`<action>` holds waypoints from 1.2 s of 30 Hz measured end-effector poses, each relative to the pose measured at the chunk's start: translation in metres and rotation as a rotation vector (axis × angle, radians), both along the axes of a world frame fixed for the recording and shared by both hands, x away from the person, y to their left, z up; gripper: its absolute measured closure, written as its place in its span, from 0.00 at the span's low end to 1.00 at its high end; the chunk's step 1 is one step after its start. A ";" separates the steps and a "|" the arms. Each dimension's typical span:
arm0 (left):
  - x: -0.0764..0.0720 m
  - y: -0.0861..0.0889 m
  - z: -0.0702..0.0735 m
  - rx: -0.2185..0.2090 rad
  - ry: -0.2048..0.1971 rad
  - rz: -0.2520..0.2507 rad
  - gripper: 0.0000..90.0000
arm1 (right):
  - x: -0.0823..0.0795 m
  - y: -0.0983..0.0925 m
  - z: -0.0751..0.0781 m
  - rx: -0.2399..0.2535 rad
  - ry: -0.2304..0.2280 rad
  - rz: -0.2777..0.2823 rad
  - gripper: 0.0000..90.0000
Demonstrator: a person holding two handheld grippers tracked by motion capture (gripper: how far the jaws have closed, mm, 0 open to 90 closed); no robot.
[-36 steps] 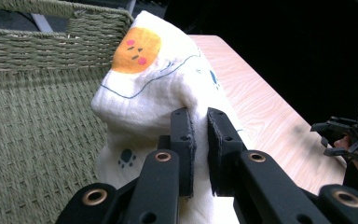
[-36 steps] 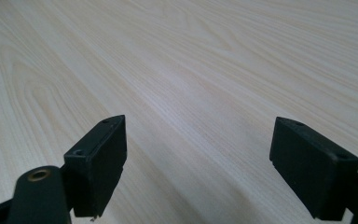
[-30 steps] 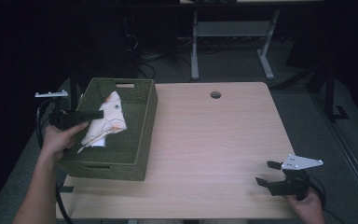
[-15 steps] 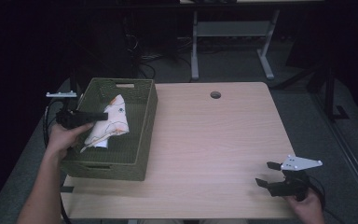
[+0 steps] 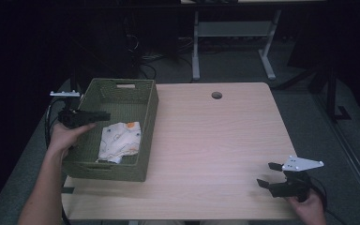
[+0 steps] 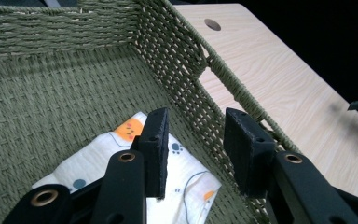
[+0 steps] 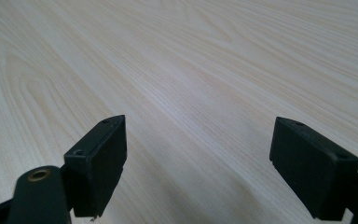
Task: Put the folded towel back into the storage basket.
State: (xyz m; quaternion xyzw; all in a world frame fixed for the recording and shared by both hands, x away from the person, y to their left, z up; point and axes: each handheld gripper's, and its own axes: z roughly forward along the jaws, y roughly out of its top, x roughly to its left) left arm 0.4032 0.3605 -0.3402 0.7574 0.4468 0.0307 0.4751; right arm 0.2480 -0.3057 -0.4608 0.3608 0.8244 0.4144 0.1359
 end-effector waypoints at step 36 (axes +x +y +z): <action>-0.037 -0.046 0.022 -0.103 -0.107 -0.062 0.53 | -0.001 0.006 0.005 -0.006 -0.011 0.013 0.21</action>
